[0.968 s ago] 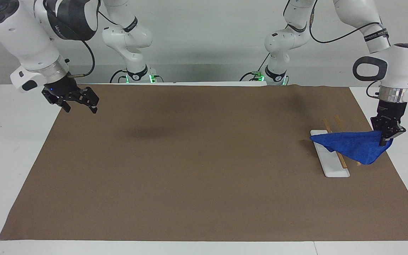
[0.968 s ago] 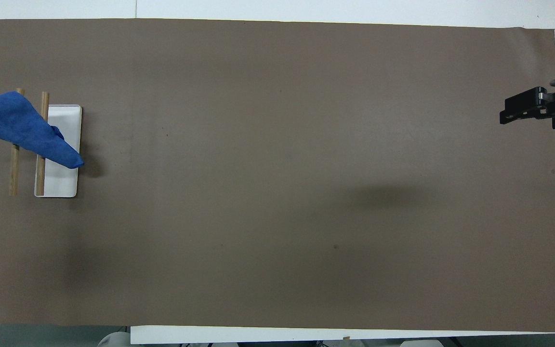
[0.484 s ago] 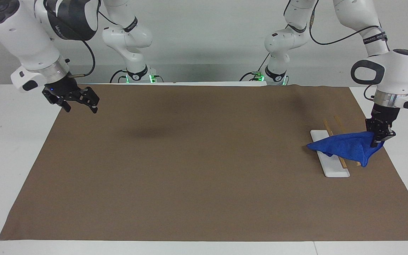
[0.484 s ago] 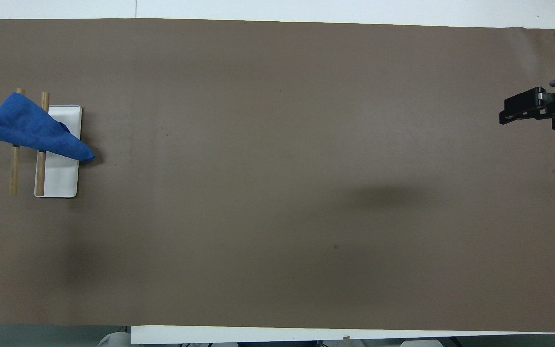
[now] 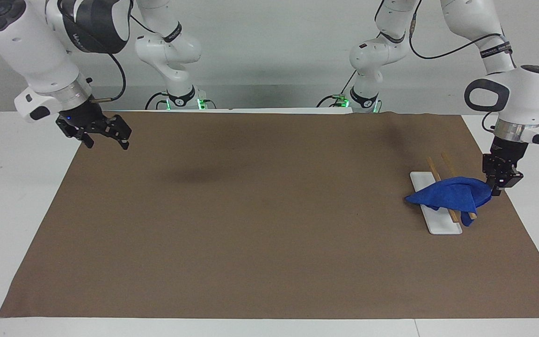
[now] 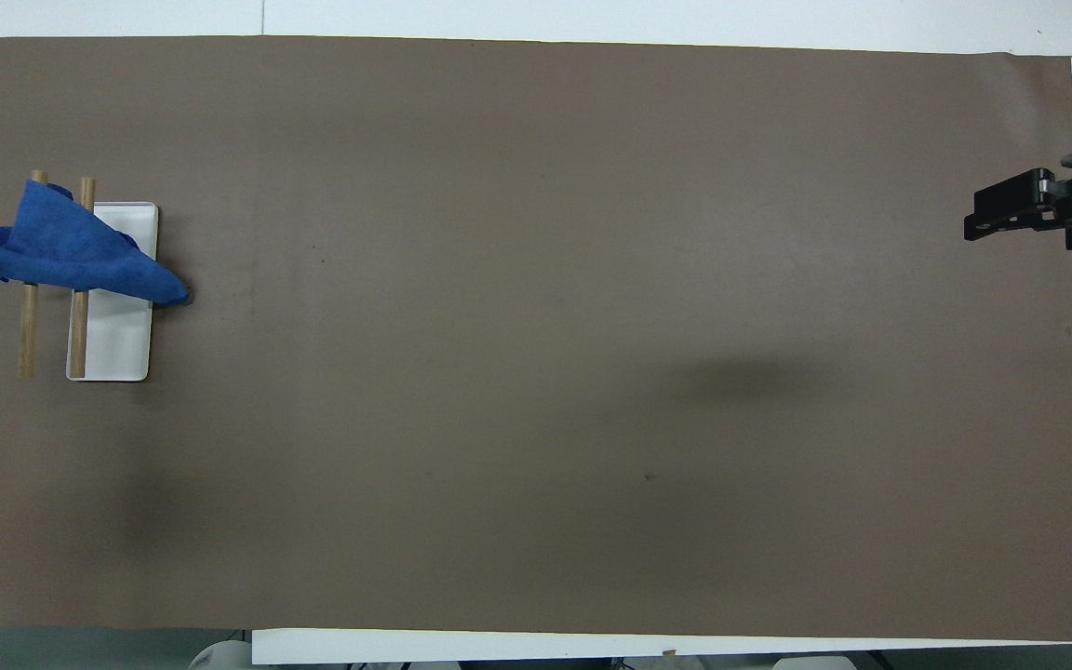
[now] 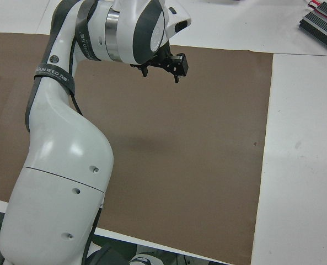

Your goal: Right arm passes towel to left arm to hang

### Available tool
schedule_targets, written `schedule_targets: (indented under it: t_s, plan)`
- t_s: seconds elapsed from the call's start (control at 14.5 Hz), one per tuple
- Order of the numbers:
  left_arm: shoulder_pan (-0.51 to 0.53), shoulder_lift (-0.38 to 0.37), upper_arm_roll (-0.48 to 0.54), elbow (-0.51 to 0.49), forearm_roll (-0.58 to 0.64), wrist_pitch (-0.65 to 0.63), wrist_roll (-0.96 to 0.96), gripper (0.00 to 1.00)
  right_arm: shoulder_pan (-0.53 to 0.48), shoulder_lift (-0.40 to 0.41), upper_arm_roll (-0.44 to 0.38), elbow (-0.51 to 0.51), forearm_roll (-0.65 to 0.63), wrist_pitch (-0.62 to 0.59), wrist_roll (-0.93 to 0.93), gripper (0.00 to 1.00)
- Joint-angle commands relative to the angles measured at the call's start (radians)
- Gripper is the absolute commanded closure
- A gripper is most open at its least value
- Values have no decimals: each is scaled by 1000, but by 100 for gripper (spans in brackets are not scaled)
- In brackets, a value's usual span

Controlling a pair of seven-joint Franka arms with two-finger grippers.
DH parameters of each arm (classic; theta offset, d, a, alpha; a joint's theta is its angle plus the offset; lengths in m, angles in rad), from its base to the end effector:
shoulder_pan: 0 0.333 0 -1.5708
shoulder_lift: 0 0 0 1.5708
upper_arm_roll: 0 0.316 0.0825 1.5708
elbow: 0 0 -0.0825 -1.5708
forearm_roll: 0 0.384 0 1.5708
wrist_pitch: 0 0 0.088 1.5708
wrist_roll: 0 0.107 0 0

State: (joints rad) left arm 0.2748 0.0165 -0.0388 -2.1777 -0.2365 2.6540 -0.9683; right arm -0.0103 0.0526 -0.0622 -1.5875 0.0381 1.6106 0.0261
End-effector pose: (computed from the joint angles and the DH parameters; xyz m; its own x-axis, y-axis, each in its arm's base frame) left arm 0.5561 0.1405 0.4329 0.1615 0.9834 0.0829 0.8706 -0.1816 0.4572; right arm 0.5714 -0.0367 0.5905 0.9945 -0.0999 -0.0303 -0.1009 -0.9943 -0.0340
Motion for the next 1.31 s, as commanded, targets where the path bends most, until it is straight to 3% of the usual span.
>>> schedule_targets:
  t_s: [0.0,0.21,0.48,0.83,1.24]
  plan:
    - [24,-9,-6,19,26,-46,8,0,-5,10,5,20,-9,-20,11,0]
    - [49,-1,-6,129,184,-207,13,0,-5,9,4,18,-9,-20,11,0]
    - [37,51,-7,356,273,-501,46,0,-5,9,5,17,-9,-20,11,0]
    - [12,40,-27,519,281,-846,385,0,-5,9,5,18,-9,-20,11,0]
    - [-158,10,-26,705,281,-1256,787,0,-5,9,4,18,-10,-18,11,0]
